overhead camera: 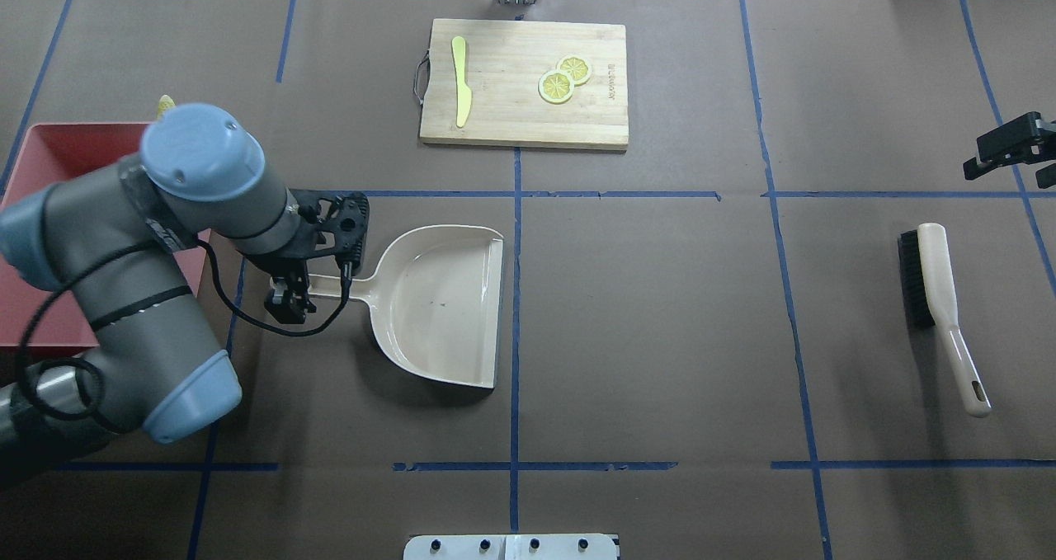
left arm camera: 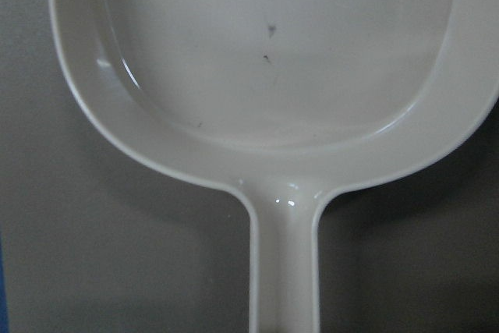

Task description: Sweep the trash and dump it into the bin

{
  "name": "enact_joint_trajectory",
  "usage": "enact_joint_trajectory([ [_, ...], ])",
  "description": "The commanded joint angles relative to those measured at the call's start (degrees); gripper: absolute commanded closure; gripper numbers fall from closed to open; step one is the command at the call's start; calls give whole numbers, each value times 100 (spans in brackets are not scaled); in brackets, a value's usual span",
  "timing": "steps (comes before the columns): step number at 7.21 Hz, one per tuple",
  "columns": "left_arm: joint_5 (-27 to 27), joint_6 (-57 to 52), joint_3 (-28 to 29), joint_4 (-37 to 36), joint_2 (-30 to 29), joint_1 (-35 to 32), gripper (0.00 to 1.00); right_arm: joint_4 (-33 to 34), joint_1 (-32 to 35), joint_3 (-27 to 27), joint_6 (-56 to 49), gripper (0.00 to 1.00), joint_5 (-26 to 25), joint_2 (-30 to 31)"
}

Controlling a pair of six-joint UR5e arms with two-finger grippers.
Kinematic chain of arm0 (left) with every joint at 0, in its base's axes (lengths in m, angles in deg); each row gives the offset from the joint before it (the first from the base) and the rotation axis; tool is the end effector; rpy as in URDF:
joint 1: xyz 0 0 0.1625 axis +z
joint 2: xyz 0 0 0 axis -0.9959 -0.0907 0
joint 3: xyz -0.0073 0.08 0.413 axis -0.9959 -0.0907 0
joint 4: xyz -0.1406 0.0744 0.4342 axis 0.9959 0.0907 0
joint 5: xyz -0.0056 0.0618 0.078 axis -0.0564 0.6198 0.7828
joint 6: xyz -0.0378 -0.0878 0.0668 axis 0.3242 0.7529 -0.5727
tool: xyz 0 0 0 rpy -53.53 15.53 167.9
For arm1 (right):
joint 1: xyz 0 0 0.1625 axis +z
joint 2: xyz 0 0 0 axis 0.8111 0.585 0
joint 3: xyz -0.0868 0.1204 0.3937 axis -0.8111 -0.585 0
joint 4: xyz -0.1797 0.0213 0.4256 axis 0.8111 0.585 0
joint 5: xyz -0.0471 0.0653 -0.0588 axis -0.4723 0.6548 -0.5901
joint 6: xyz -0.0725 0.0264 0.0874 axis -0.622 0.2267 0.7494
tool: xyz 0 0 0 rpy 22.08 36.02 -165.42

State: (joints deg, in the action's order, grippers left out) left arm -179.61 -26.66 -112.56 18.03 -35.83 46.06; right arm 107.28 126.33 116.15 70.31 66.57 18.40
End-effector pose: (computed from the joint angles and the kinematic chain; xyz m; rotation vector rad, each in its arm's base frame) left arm 0.4306 -0.4588 0.2438 0.6211 0.5518 1.4494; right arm -0.1194 -0.5373 0.4336 0.0563 -0.8814 0.0917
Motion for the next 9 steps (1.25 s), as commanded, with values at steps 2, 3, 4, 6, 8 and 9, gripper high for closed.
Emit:
enact_joint_trajectory([
  [2, 92, 2725, -324, -237, 22, -597, 0, 3, 11, 8, 1, 0, 9, -91],
  [3, 92, 3784, -359, -237, 40, -835, 0, 3, 90, 0, -8, 0, 26, -100],
  [4, 75, 4047, -420, -245, 405, -1098, 0, 21, 160, 0, -17, 0, 35, -91],
  [6, 31, 4041, -342, -333, 898, -1862, 0, 65, 388, 9, -165, 0, 35, -91],
  [8, 48, 4093, 218, -316, 1277, -2661, 0, 109, 695, -131, -883, 0, 35, -47],
  [9, 22, 4033, 421, -359, 1357, -3170, 0, 300, 845, -306, -1348, 0, 87, -38],
])
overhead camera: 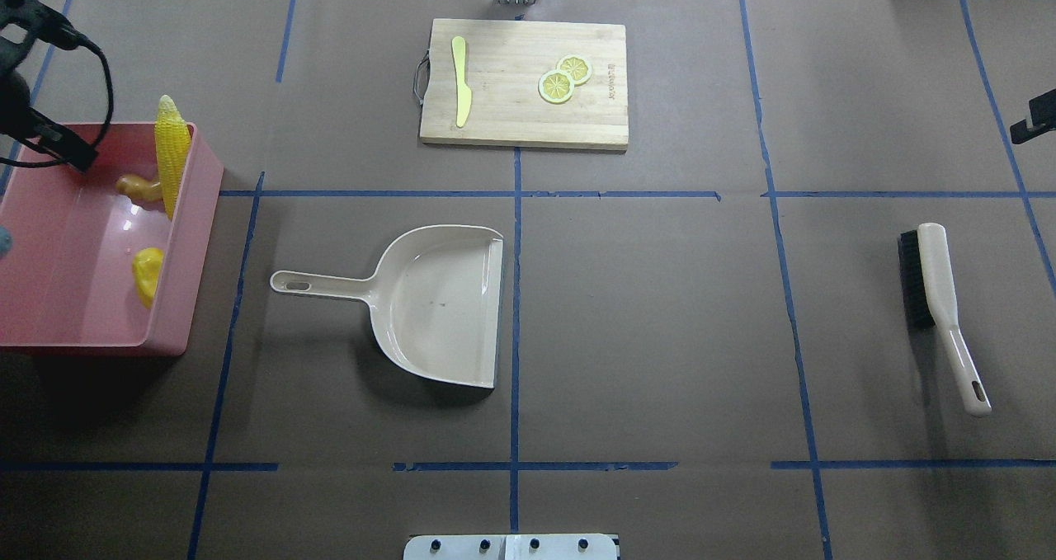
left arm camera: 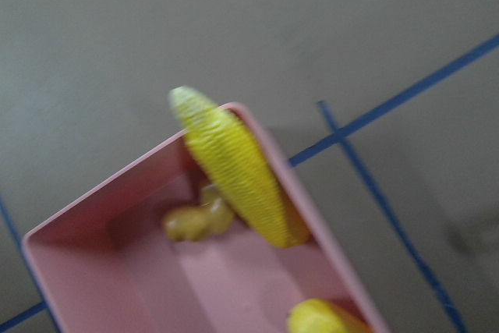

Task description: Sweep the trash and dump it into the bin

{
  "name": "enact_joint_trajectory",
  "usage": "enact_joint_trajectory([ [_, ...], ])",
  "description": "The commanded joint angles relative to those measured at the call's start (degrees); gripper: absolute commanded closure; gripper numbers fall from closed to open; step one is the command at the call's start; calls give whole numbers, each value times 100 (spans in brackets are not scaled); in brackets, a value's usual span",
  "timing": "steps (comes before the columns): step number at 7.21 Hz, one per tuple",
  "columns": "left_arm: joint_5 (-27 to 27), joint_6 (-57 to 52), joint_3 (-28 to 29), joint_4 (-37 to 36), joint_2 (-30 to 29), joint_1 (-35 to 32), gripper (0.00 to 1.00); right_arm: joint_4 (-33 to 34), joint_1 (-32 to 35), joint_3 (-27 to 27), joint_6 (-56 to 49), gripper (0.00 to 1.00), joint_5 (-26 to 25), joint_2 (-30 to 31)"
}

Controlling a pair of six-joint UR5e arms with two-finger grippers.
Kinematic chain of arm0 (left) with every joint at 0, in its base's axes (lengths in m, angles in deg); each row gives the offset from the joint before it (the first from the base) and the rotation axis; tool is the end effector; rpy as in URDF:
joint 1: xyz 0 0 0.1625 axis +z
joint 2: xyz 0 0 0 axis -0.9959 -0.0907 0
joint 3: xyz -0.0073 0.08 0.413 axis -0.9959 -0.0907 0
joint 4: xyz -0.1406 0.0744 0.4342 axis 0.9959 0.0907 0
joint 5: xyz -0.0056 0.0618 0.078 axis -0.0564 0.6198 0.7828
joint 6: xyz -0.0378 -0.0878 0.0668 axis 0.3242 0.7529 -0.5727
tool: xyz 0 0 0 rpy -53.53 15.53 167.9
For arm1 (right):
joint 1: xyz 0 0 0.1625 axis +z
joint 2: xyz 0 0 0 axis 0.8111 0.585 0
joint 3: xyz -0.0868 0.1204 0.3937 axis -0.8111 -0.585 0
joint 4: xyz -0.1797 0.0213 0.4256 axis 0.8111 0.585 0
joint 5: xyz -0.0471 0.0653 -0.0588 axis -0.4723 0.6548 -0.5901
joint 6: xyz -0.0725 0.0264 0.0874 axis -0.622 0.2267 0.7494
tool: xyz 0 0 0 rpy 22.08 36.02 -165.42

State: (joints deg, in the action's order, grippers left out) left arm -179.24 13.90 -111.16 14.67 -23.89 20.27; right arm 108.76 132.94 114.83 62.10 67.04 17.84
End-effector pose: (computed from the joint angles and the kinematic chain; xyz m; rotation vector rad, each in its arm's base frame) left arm 0.1751 -0.5746 0.3912 0.2234 0.4832 0.2998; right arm -0.0584 -0.5521 0.4431 0.1307 -0.8646 0.0794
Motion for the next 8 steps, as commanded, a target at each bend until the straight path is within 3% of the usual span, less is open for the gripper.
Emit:
enact_joint_trajectory([
  [1, -441, -59, 579, -15, 373, -927, 0, 624, 351, -211, -1288, 0, 41, 61],
  [2, -1229, -372, 800, -32, 427, -1383, 0, 924, 718, -229, -2053, 0, 49, 227],
  [4, -1456, -1940, 1597, -24, 691, -2218, 0, 893, 984, -430, -2578, 0, 189, 806],
  [5, -1456, -2210, 2020, 63, 691, -2405, 0, 884, 1029, -440, -2622, 0, 251, 1017],
  [7, -1526, -2727, 2156, 284, 883, -2616, 0, 438, 1038, -484, -2605, 0, 243, 1247],
  [8, -1857, -2809, 2164, 284, 911, -2653, 0, 357, 1038, -597, -2614, 0, 251, 1248],
])
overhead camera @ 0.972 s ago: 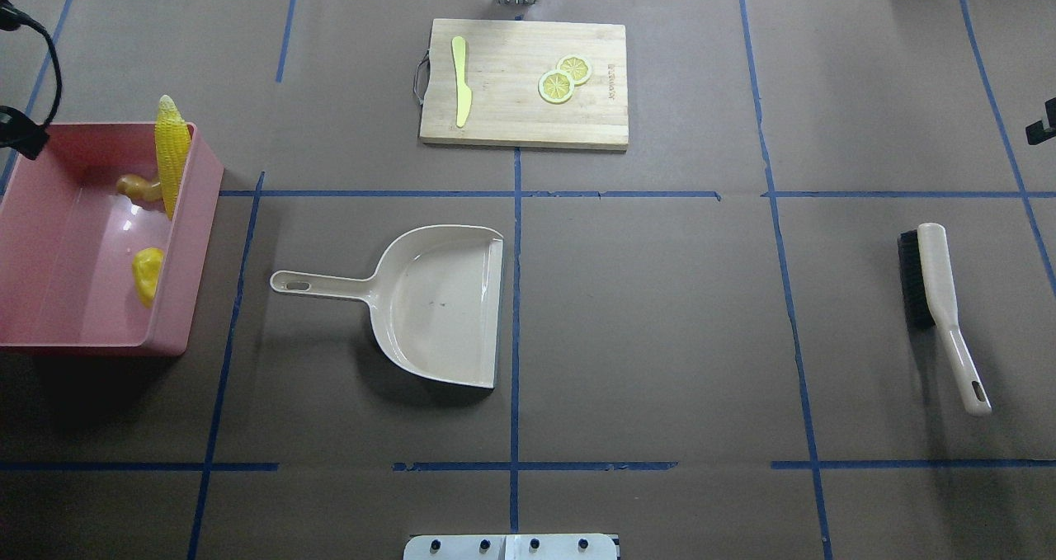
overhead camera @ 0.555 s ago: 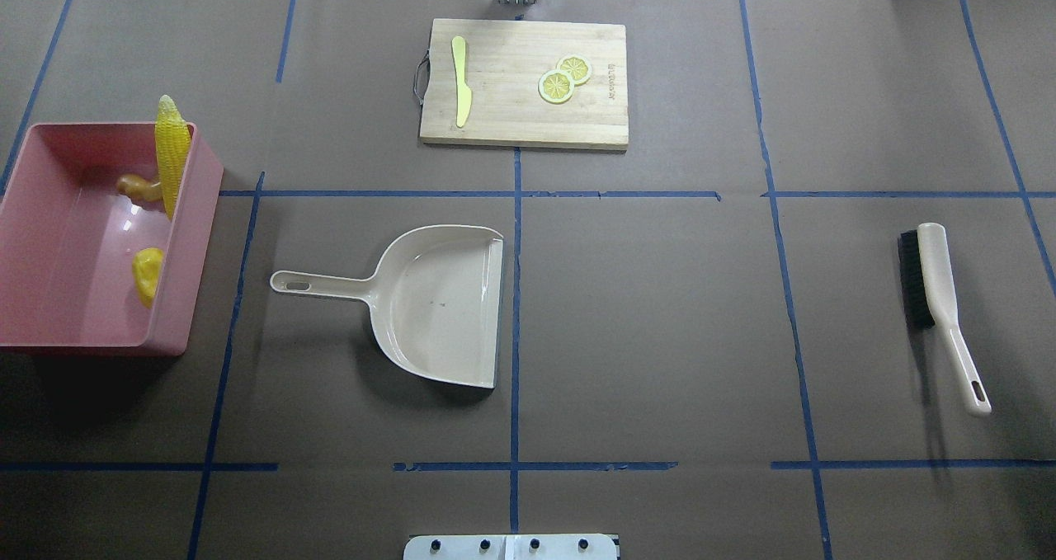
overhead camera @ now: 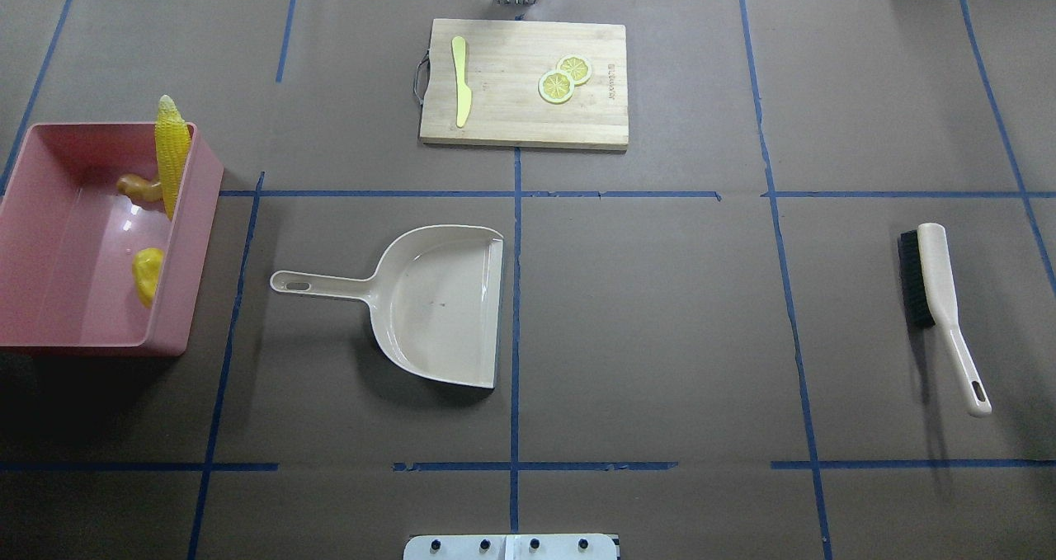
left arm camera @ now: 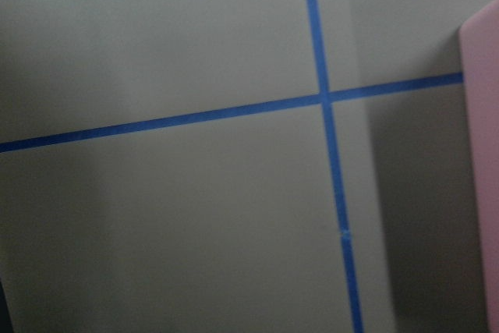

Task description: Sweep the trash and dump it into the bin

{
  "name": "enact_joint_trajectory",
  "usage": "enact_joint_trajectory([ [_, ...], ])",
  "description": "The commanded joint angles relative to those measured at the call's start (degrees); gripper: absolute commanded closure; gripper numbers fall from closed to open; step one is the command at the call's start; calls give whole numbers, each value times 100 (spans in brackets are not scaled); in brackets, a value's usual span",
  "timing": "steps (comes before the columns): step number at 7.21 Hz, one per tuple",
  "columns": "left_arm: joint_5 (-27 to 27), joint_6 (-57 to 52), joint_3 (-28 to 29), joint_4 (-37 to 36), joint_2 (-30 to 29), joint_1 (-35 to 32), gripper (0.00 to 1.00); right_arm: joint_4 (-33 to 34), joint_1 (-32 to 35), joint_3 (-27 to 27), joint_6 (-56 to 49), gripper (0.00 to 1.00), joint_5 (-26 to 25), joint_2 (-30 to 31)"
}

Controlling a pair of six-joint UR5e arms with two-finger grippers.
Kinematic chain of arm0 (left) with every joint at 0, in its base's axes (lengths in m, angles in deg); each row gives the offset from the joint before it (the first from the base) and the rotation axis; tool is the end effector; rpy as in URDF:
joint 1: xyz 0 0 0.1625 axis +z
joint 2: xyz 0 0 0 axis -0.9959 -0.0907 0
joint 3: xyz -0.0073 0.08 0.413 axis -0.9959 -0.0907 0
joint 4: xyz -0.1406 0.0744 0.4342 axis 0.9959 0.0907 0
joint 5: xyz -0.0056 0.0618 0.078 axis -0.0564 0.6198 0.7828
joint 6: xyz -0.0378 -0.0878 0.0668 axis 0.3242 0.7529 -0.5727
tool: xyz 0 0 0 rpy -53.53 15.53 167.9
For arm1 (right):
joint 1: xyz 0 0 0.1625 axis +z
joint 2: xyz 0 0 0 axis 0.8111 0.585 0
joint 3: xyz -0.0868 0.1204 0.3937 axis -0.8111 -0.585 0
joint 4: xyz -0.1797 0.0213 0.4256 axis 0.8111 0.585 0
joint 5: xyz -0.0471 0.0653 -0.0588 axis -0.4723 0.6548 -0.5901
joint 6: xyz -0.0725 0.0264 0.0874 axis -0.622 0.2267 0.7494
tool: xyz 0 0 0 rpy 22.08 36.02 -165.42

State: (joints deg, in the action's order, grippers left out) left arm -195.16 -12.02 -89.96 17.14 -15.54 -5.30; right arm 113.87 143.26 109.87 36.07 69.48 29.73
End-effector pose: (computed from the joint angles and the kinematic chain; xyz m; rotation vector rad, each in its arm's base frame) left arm -0.0621 -0.5646 0.6510 -0.0170 0.6740 0.1963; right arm 0.0393 -0.4775 0.6046 0.0303 -0.8319 -0.0269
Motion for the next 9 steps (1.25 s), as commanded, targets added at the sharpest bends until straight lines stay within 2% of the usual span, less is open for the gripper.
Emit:
enact_joint_trajectory([
  [1, -521, -114, 18, 37, 137, -96, 0, -164, 6, -146, 14, 0, 8, 16],
  [2, -558, 426, -8, 45, 138, -96, 0, -155, 6, -138, 41, 0, 8, -2],
  [4, -550, 1053, 70, 770, 348, -87, 0, -164, 6, -129, 233, 0, 8, -19],
  [9, -523, 1170, 194, 854, 349, -61, 0, -155, 6, -260, 261, 0, 8, -20],
])
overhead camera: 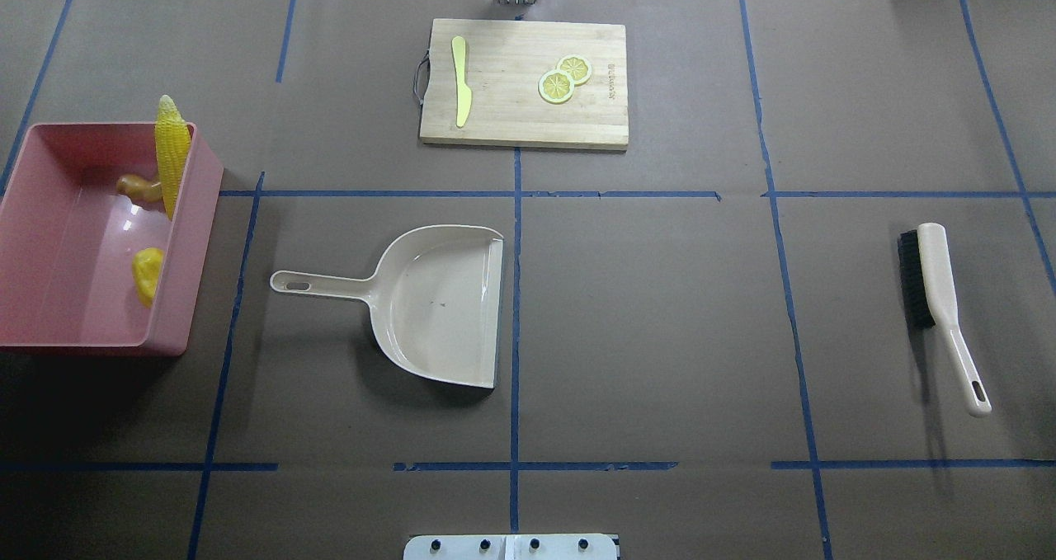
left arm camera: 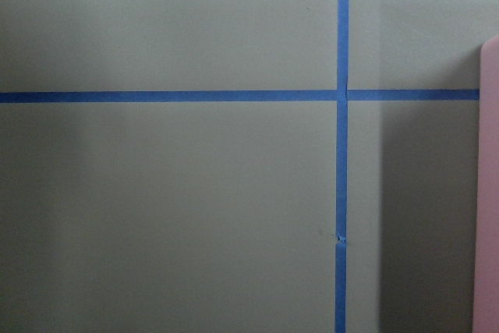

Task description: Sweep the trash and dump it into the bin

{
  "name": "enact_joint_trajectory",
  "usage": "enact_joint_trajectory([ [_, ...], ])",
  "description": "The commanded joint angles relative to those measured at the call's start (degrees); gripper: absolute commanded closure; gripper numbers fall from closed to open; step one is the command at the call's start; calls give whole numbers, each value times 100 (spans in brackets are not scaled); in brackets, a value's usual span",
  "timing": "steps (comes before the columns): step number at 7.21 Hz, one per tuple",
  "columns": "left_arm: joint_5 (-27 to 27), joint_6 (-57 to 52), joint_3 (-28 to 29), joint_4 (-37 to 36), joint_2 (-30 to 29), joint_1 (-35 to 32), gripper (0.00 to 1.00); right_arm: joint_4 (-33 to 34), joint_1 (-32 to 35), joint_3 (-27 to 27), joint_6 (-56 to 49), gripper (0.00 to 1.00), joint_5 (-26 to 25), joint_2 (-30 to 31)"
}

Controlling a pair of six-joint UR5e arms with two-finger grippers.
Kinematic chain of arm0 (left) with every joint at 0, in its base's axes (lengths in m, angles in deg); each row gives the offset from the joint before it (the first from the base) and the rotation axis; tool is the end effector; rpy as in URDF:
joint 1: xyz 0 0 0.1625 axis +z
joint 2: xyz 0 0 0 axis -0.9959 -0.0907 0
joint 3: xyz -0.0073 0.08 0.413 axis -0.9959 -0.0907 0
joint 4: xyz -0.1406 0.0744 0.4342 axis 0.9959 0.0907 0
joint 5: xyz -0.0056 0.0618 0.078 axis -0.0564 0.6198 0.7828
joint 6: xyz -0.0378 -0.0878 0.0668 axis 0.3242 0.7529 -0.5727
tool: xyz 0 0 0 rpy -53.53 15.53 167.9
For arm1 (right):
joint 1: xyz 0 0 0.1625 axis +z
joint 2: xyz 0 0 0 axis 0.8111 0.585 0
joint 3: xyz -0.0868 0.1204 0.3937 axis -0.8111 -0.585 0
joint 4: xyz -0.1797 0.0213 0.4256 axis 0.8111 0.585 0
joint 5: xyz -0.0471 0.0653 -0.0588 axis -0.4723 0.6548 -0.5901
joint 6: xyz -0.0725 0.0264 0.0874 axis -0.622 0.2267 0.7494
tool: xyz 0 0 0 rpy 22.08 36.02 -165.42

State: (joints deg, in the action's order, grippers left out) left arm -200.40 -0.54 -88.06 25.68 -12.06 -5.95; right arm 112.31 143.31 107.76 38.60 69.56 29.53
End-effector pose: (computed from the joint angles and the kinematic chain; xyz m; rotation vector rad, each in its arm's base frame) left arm -0.0602 -0.5453 0.6817 -0.0243 0.7587 0.0086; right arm 0.0396 -0.4798 0.6200 0.0065 -0.8336 0.0181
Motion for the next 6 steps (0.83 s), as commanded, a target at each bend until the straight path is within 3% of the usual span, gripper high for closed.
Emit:
enact_joint_trajectory([
  [1, 9, 23, -14, 1, 1, 5, 0, 0, 1, -188, -10, 0, -17, 0],
  [6, 18, 5, -23, 9, -8, 5, 0, -369, 37, -278, -54, 0, -387, 61],
])
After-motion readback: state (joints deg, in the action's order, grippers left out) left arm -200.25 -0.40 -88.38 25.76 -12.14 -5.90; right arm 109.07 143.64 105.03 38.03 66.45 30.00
